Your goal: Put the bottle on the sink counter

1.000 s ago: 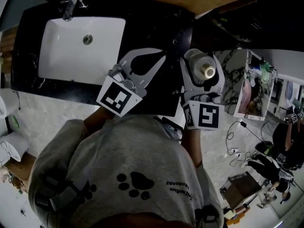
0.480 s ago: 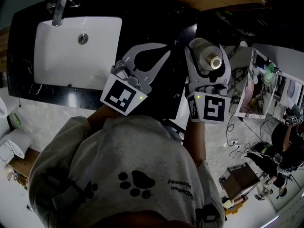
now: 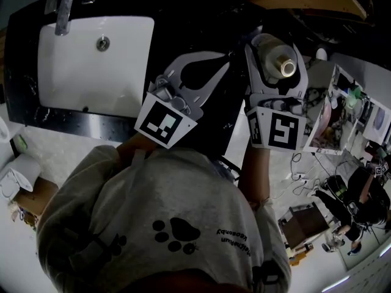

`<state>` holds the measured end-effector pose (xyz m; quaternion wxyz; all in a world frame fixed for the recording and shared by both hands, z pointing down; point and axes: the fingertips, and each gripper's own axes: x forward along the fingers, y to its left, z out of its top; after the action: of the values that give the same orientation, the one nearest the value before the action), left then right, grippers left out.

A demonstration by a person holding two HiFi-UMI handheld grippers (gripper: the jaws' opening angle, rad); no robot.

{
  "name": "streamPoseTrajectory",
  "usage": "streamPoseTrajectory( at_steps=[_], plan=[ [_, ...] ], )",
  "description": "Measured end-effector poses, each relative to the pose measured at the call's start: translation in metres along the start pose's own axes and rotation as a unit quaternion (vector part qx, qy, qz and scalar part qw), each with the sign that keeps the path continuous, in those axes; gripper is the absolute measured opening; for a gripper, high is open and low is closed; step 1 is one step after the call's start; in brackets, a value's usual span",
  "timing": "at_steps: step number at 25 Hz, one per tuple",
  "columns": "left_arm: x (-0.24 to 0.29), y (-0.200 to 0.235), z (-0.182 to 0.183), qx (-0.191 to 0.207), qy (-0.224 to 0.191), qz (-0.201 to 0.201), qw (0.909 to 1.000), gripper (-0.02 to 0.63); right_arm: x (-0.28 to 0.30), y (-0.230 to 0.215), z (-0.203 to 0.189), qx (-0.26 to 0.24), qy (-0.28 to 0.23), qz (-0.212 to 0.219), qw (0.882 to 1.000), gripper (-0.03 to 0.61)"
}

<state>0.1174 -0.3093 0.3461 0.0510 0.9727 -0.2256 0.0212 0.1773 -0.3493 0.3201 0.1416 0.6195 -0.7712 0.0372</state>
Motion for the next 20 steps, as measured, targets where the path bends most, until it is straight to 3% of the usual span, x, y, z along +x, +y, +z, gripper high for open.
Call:
streamPoseTrajectory(
  at_steps=[20],
  plan=[
    [0.032, 0.021, -0.034, -0.006, -0.001, 0.026, 0.9996, 0.002, 0.052, -0.022, -0.048, 0.008, 0.018, 0.023, 1.0, 0.334]
  ],
)
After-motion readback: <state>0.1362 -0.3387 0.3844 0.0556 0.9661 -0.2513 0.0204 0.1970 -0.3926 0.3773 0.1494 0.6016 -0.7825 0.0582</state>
